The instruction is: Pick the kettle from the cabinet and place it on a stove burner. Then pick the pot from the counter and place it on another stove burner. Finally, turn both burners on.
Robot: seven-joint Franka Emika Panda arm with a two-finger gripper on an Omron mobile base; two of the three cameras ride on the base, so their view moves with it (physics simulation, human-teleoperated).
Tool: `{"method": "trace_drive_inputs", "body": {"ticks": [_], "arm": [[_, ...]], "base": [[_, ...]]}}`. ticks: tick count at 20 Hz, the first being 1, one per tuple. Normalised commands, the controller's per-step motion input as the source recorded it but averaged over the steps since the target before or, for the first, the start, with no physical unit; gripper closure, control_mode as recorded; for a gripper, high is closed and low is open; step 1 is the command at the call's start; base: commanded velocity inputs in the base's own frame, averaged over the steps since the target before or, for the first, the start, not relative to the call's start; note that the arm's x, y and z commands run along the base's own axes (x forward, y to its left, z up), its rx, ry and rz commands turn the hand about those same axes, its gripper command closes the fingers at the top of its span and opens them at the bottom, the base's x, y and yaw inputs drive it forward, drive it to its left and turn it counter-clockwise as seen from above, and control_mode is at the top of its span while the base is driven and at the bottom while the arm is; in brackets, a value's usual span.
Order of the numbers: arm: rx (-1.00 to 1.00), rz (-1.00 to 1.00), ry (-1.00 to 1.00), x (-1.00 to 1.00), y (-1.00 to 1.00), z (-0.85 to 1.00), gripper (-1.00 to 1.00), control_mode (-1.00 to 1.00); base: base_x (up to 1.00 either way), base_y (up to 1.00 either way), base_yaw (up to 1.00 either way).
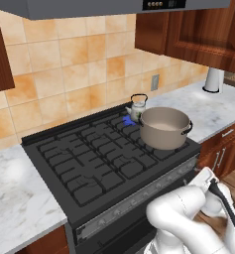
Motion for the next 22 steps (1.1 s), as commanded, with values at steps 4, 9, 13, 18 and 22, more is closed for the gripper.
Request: {"method": "trace_drive_inputs", "body": {"ticks": [4,9,13,18,22], "arm": [[0.05,0.00,-0.08,-0.16,-0.38,0.09,-1.00,-1.00],[0.11,0.01,0.00,0.04,-0.40,0.01,-1.00,-1.00],[0.15,0.03,0.06,0.23,-0.30,0.00,-1.00,-1.00],[0.16,0.03,0.07,0.23,-0.11,0.00,-1.00,-1.00],[0.16,0.05,0.13,0.19,0.00,-0.01,-1.00,-1.00]], "base": [[0.00,0.00,0.00],[0.00,0.00,0.00],[0.00,0.00,0.00],[0.00,0.00,0.00],[0.00,0.00,0.00]]}}
